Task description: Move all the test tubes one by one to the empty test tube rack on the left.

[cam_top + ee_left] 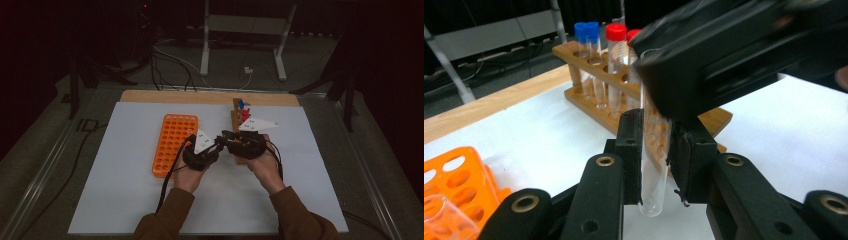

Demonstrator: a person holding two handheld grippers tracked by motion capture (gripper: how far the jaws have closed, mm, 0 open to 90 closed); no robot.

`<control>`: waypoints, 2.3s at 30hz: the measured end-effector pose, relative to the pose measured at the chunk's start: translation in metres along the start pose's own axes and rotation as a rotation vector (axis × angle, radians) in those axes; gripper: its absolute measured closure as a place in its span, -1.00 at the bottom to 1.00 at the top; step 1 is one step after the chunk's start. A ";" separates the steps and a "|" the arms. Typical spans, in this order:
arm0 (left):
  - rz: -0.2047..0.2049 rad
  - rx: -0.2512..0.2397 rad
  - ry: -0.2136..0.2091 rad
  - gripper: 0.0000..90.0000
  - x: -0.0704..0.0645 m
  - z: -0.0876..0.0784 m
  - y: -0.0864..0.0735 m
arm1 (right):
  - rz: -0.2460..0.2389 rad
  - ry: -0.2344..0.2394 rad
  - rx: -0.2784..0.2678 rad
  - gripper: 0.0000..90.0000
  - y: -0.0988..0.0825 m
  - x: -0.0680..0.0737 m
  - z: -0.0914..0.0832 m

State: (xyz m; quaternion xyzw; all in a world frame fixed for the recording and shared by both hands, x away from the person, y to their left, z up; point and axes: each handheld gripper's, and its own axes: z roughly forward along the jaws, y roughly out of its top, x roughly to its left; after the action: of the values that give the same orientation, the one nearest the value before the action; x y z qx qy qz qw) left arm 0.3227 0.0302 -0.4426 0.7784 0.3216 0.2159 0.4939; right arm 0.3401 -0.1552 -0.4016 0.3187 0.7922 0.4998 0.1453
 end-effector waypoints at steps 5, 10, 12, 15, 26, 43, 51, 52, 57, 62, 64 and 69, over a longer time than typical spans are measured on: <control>-0.018 -0.006 0.015 0.68 0.006 -0.005 -0.001 | 0.016 -0.003 -0.027 0.16 -0.001 -0.007 -0.008; -0.035 -0.008 0.033 0.69 0.012 -0.010 -0.001 | 0.029 -0.032 -0.025 -0.10 -0.007 -0.013 -0.011; -0.043 -0.013 0.035 0.68 0.014 -0.012 -0.002 | 0.029 -0.048 -0.015 -0.19 -0.011 -0.015 -0.012; -0.050 -0.016 0.039 0.69 0.017 -0.015 -0.003 | 0.034 -0.076 -0.013 -0.34 -0.016 -0.019 -0.015; -0.072 -0.028 0.051 0.68 0.026 -0.024 -0.005 | 0.061 -0.138 -0.011 -0.91 -0.033 -0.032 -0.027; -0.117 -0.041 0.070 0.68 0.043 -0.036 -0.010 | 0.075 -0.197 -0.012 -1.00 -0.063 -0.044 -0.043; -0.130 -0.039 0.077 0.68 0.053 -0.040 -0.017 | 0.078 -0.206 -0.031 -1.00 -0.072 -0.045 -0.055; -0.133 -0.037 0.079 0.69 0.055 -0.041 -0.018 | 0.075 -0.210 -0.032 -1.00 -0.073 -0.044 -0.057; -0.145 -0.027 0.102 0.68 0.062 -0.044 -0.025 | 0.071 -0.219 -0.037 -1.00 -0.074 -0.044 -0.062; -0.157 -0.022 0.132 0.68 0.069 -0.044 -0.032 | 0.077 -0.221 -0.037 -1.00 -0.076 -0.046 -0.063; -0.162 -0.025 0.141 0.68 0.071 -0.043 -0.034 | 0.078 -0.221 -0.039 -1.00 -0.077 -0.046 -0.063; -0.155 -0.033 0.162 0.68 0.073 -0.037 -0.035 | 0.081 -0.222 -0.040 -1.00 -0.077 -0.046 -0.063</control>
State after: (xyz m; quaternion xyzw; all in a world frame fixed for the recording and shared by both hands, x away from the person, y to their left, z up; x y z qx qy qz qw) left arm 0.3391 0.1163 -0.4578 0.7229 0.4163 0.2446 0.4943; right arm 0.3128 -0.2526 -0.4449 0.4006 0.7476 0.4828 0.2182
